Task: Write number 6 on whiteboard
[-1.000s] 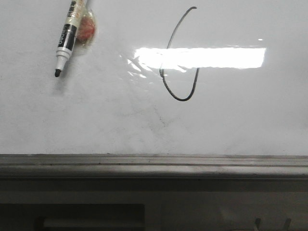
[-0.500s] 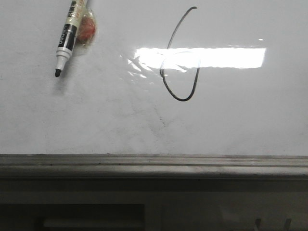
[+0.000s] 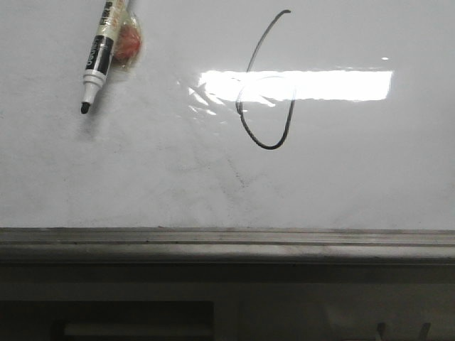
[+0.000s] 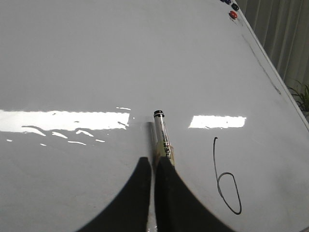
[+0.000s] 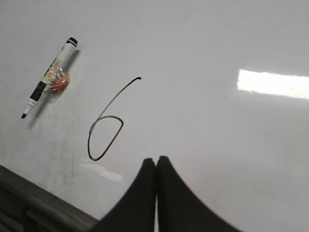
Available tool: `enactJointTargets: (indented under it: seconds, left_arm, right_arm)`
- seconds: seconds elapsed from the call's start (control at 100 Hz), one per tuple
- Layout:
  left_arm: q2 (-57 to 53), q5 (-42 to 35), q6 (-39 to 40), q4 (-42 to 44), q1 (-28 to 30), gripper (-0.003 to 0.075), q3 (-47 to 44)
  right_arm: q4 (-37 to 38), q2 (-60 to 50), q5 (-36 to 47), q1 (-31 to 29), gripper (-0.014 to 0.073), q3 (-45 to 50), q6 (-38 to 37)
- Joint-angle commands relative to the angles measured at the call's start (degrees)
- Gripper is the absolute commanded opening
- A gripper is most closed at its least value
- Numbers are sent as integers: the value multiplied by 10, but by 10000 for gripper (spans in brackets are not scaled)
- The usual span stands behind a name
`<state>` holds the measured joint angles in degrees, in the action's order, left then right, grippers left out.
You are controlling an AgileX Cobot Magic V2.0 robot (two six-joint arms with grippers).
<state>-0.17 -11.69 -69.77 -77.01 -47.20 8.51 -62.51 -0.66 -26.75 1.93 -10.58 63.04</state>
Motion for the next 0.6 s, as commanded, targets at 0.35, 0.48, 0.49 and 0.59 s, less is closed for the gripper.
enactJointTargets:
  seconds: [0.35,0.48,0.49,0.59]
  left_arm:
    - [34,-16,111,216,34,-20,-10]
    - [56,-28,348,449,119,-20,-39]
    - [56,-28,376,465,129,-20,-42]
    - [50,-26,539,630,190,-20,-63]
  right_arm:
    - [-22,-5,28,-4,-54,-14,7]
    - [-22,-5,28,-4,-54,-14,7]
    - [-22,-5,28,-4,-54,-14,7]
    - [-22,-5,28,-4,-54,-14,7]
